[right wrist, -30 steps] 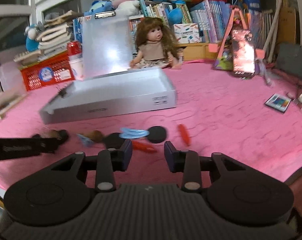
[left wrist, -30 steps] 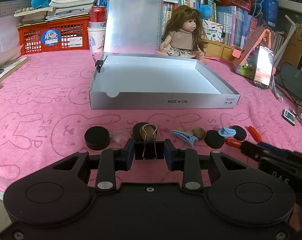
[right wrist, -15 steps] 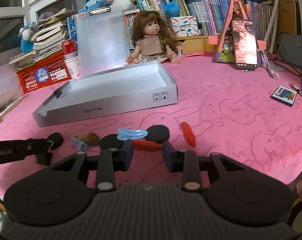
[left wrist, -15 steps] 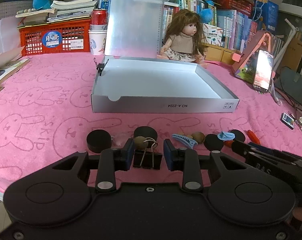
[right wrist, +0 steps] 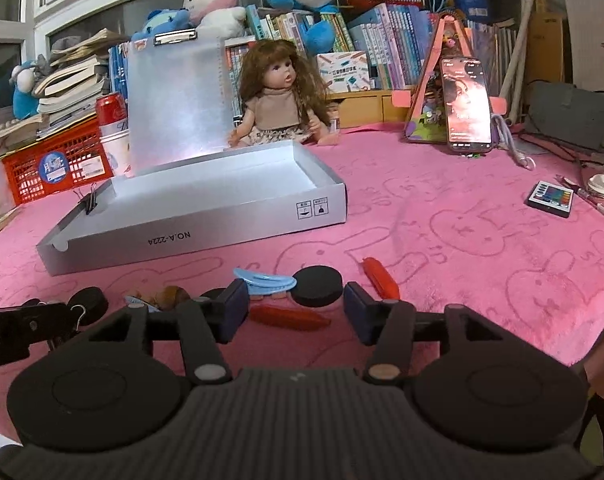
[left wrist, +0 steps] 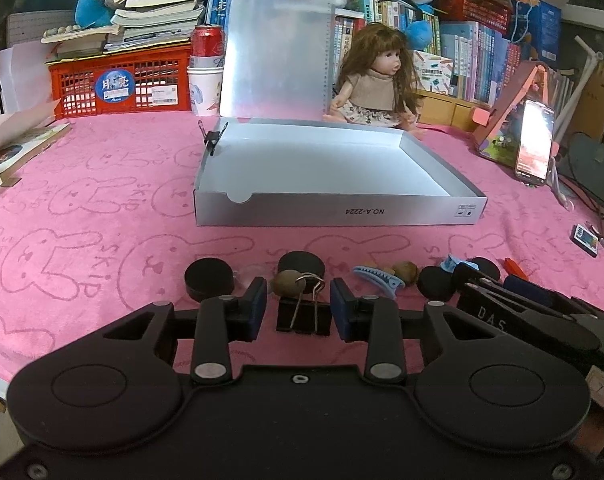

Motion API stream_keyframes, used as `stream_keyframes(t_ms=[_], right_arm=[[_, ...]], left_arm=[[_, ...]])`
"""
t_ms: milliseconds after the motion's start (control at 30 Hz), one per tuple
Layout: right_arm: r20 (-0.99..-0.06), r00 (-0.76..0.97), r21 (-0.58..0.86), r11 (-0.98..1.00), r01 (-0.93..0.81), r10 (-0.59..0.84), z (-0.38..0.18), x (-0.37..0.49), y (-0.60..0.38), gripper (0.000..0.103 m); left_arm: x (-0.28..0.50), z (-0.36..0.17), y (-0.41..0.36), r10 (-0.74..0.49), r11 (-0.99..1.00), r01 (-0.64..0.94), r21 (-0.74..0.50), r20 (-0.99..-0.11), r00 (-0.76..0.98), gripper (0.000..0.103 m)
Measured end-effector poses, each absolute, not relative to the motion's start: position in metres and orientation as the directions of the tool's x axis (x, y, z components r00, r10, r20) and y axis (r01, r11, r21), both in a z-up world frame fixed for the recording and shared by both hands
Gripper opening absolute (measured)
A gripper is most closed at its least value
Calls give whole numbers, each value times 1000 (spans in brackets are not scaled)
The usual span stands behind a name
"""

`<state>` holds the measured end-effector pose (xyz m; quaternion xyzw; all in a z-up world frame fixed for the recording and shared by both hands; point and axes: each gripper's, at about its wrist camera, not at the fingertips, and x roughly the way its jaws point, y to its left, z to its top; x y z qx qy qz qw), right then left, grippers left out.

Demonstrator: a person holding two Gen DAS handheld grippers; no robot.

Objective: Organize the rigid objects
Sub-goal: 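Grasp the red plastic piece with the right gripper while the left gripper holds the binder clip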

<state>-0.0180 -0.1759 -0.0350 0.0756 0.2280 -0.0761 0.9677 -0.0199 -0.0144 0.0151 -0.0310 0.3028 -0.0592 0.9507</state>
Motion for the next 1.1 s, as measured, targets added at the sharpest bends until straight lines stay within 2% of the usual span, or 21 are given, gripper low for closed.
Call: stream_keyframes(t_ms=[300,333,467,667,900,967,1100], right_arm=[[-390,904,17,980,196,-174,-47,-30,-166,64],[-382,907,-2,981,194,-180,-48,-31,-164,61],[-368,914,-12,983,181,-172,-48,-35,-164,38],[-372,922,-7,994,110,-104,-46,-35,-169,17],[-350,936,-19,999,-42,33,-42,-40,-173,16],[-355,934,-20,998,-57,46,-41,-41,-174,22],[-360,931,-14,998,-65,56,-41,-46,-179,25]], left_arm=[[-19,9,-18,-116,993,79,-90,-567,815,40],[-19,9,-18,-117,993,82,-88,-566,816,40],[-21,7,-21,-120,993,92,-78,-562,819,37],[-26,8,-28,-119,992,118,-38,-551,826,30],[-32,8,-24,-119,992,118,-37,-538,835,32],[-31,7,-23,-119,992,116,-39,-538,834,35],[-27,5,-22,-138,990,123,-64,-545,827,38]])
